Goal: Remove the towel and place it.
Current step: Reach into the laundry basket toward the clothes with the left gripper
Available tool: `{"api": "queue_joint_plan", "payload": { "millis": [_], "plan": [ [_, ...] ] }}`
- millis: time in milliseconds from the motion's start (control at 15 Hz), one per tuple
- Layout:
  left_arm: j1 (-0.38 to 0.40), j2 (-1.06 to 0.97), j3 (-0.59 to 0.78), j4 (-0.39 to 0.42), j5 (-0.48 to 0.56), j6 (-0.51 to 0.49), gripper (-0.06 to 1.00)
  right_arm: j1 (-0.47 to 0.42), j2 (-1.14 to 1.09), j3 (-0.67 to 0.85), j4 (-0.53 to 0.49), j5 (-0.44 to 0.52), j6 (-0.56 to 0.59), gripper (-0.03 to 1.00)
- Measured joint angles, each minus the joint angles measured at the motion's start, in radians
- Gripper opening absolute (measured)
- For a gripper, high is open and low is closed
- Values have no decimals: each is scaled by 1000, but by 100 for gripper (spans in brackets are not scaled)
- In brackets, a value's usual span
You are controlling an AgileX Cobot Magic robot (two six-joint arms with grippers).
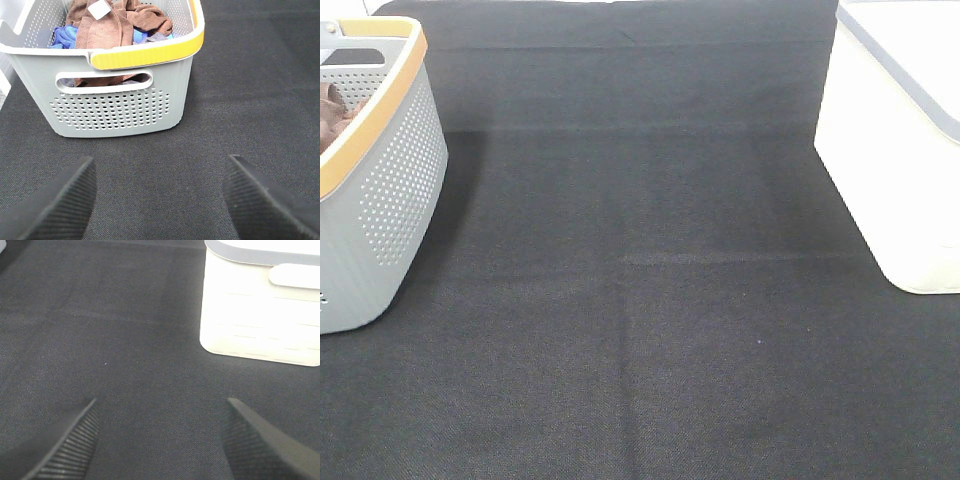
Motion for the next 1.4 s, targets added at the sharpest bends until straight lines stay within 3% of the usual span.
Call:
{"api": "queue_joint_plan", "payload": {
  "millis": [1400],
  "plan": [
    [0,0,0,1,0,0,69,0,0,0,0,0,0,66]
  ]
}}
